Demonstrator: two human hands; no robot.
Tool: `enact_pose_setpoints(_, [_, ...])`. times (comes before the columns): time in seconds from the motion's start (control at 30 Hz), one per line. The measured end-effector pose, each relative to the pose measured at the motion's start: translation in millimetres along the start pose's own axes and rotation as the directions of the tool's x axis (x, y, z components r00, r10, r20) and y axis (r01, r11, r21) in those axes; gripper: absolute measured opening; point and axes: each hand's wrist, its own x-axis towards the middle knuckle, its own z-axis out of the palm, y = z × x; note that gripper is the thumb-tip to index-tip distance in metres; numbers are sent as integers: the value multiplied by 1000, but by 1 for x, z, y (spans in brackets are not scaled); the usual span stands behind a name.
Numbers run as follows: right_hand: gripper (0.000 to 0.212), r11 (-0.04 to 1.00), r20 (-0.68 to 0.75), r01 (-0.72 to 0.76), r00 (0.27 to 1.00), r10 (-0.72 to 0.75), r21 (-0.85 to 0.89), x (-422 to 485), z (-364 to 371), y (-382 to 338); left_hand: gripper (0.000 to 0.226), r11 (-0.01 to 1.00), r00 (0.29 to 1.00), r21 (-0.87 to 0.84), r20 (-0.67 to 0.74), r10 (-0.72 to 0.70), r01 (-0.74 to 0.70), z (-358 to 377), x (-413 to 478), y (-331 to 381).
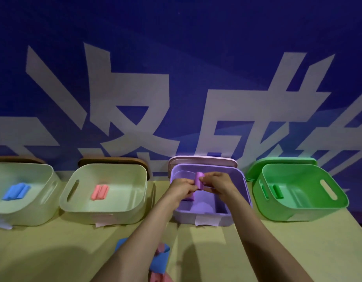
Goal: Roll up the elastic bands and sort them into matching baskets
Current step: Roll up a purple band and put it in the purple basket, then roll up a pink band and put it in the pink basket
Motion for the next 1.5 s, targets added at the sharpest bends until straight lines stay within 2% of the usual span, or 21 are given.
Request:
enact_pose_setpoints(0.07, [7, 996, -20, -59, 998, 58, -61, 26, 0, 11, 22, 989, 998, 141, 18, -53, 49, -2, 25, -5])
enact_pose_setpoints(0.17, [21, 955, -53, -177, 984, 169, -237, 65, 2, 33, 28, 942, 988, 297, -62, -143, 155, -5, 64, -17])
enact_pose_setpoints(0.27, [28, 884, -138, -235, 971, 196, -405, 93, 7, 50, 21, 889, 977, 407, -112, -179, 210, 0, 84, -25])
enact_pose_setpoints(0.4, [28, 768, -212, -258, 964, 161, -587, 116, 10, 69, 34, 882, 972, 410, -144, -188, 231, 7, 98, -33])
enact_pose_setpoints(0.47, [23, 754, -206, -240, 968, 142, -612, 120, 13, 72, 35, 882, 971, 407, -137, -197, 237, 8, 102, -36])
enact_pose_setpoints(0.53, [35, 749, -199, -222, 972, 122, -624, 119, 15, 72, 34, 889, 967, 381, -132, -219, 254, 9, 103, -37])
enact_pose_setpoints(0.6, [39, 747, -202, -227, 971, 126, -624, 119, 17, 72, 33, 892, 964, 366, -121, -238, 266, 9, 103, -35])
enact_pose_setpoints(0.97, [32, 675, -201, -212, 975, 97, -707, 119, 20, 71, 33, 928, 958, 238, -78, -275, 286, 9, 98, -34])
enact_pose_setpoints(1.03, [26, 663, -159, -200, 980, 122, -721, 117, 17, 67, 32, 937, 959, 206, -78, -272, 283, 10, 95, -32])
enact_pose_setpoints(1.1, [15, 673, -101, -185, 982, 162, -716, 113, 14, 59, 22, 944, 961, 180, -76, -267, 277, 11, 90, -28])
enact_pose_setpoints(1.17, [12, 690, -65, -194, 976, 208, -697, 108, 11, 53, 21, 952, 964, 153, -76, -255, 264, 12, 84, -23])
enact_pose_setpoints(1.23, [13, 706, -61, -209, 971, 230, -676, 97, 8, 45, 22, 963, 969, 120, -72, -236, 243, 11, 75, -17])
enact_pose_setpoints(1.3, [20, 774, -55, -198, 977, 207, -601, 84, 5, 36, 23, 971, 975, 96, -73, -212, 218, 7, 60, -10])
enact_pose_setpoints(1.4, [26, 901, 24, -68, 996, 87, -428, 51, 3, 11, 26, 990, 990, 52, -59, -129, 132, -3, 27, 5])
enact_pose_setpoints(1.5, [21, 965, 92, 118, 991, -99, -236, 2, 8, -18, 21, 997, 996, -22, -60, 69, -70, -20, -16, 17])
